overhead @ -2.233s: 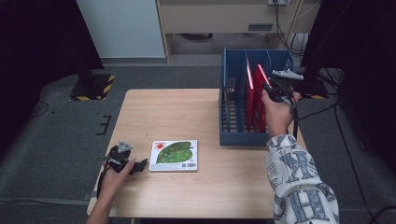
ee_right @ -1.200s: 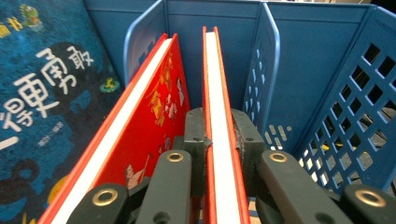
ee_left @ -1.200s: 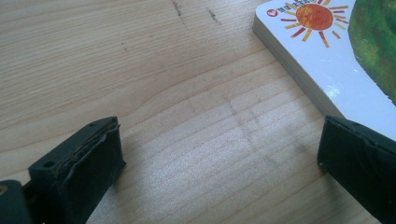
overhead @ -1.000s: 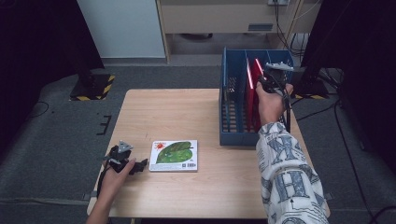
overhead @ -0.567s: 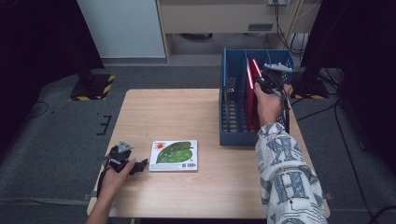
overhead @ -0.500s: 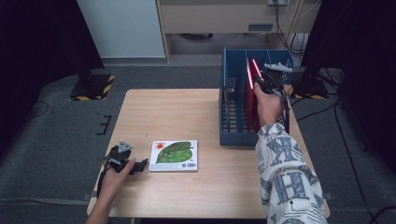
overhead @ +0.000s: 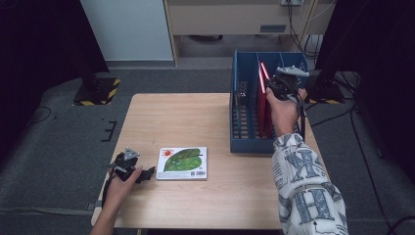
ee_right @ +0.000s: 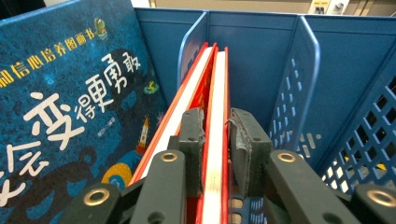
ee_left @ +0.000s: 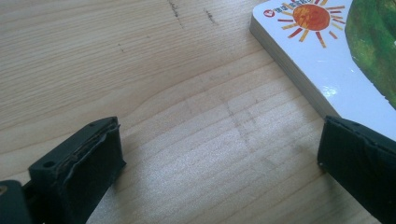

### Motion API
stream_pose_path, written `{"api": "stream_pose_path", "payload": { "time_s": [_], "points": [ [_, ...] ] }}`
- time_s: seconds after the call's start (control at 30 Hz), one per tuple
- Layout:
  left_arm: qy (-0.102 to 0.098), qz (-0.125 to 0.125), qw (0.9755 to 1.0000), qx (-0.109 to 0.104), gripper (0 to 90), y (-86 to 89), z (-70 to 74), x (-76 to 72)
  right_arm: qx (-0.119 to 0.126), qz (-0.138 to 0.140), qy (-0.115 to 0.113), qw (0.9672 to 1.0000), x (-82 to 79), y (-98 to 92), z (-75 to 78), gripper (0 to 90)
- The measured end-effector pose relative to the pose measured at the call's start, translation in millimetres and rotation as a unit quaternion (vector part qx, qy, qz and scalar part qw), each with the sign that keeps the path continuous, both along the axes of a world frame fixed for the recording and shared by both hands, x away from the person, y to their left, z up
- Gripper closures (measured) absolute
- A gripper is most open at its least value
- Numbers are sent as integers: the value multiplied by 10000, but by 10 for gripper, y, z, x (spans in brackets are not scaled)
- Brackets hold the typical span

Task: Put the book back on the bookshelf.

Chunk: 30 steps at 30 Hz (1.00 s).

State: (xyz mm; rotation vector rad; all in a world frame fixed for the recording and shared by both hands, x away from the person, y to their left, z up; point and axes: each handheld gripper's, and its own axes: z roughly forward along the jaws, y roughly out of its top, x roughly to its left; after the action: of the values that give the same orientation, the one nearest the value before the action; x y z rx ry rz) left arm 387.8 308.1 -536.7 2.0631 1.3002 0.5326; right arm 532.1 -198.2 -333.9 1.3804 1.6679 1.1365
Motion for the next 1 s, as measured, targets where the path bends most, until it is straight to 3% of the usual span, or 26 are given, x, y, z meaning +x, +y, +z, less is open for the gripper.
{"api": "stream_pose_path", "payload": {
  "time_s": [0.27,0.67,1.0],
  "points": [
    [-1,-13,10000,3,0,-3,0,3,36,82,-48,9999,-67,-21,64,768],
    [4,-40,10000,17,0,-6,1,7,-122,124,-121,9998,-237,-130,182,780],
    [5,-41,10000,17,0,-5,1,7,-63,34,-31,10000,-334,-285,59,775]
  ]
}}
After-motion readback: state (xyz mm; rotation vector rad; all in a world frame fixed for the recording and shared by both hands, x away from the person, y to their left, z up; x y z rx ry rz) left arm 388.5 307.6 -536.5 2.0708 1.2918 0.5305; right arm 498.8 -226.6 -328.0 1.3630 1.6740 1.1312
